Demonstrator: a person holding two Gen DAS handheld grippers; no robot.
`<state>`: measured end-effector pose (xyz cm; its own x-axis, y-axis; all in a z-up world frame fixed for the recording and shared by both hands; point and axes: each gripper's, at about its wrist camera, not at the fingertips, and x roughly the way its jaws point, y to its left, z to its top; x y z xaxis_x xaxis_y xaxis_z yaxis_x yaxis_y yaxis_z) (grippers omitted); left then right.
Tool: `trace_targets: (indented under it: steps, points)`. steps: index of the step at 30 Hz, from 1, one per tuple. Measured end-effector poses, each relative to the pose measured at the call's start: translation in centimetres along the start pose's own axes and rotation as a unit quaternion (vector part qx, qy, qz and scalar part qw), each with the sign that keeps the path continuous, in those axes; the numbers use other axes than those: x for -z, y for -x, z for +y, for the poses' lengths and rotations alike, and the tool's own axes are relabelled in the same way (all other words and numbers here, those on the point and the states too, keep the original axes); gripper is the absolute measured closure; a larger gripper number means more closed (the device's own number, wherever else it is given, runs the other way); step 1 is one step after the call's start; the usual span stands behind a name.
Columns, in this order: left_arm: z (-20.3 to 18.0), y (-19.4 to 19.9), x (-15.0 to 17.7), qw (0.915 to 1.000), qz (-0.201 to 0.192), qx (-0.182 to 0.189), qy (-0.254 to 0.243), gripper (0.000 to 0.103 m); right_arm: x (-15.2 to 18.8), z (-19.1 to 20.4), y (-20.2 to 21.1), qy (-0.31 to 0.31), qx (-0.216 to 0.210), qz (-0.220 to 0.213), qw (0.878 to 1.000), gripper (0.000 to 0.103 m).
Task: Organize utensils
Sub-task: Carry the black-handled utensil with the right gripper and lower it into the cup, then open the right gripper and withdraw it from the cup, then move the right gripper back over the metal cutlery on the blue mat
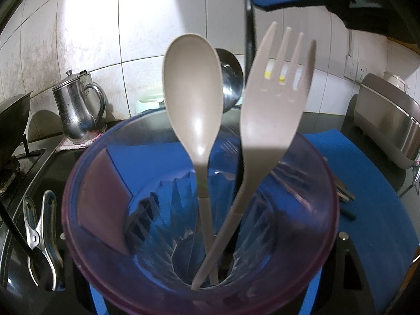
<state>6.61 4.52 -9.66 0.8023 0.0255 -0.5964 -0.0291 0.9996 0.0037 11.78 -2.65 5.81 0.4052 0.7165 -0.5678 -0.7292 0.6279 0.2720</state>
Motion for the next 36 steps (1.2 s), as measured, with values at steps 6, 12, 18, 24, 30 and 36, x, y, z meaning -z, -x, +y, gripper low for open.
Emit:
trace_targets:
  steps: [6, 12, 18, 24, 30, 36]
  points:
    - [0.0, 0.0, 0.0, 1.0000, 0.000, 0.000, 0.000, 0.019, -0.1, 0.0, 0.8, 0.005, 0.009, -0.016, 1.000, 0.063]
    - [0.0, 0.0, 0.0, 1.0000, 0.000, 0.000, 0.000, 0.019, 0.0, -1.2, 1.8, -0.010, 0.023, -0.021, 0.999, 0.063]
    - [0.0, 0.0, 0.0, 1.0000, 0.000, 0.000, 0.000, 0.019, 0.8, -3.2, 2.7, -0.029, 0.053, -0.017, 0.998, 0.063]
    - [0.0, 0.0, 0.0, 1.0000, 0.000, 0.000, 0.000, 0.019, 2.3, -6.1, 3.1, -0.059, 0.088, 0.002, 0.994, 0.063]
    - [0.0, 0.0, 0.0, 1.0000, 0.000, 0.000, 0.000, 0.019, 4.0, -8.7, 3.1, -0.093, 0.102, 0.025, 0.990, 0.063]
    - [0.0, -0.1, -0.1, 1.0000, 0.001, 0.000, 0.000, 0.019, 5.4, -10.0, 1.6, -0.111, 0.106, 0.068, 0.986, 0.063]
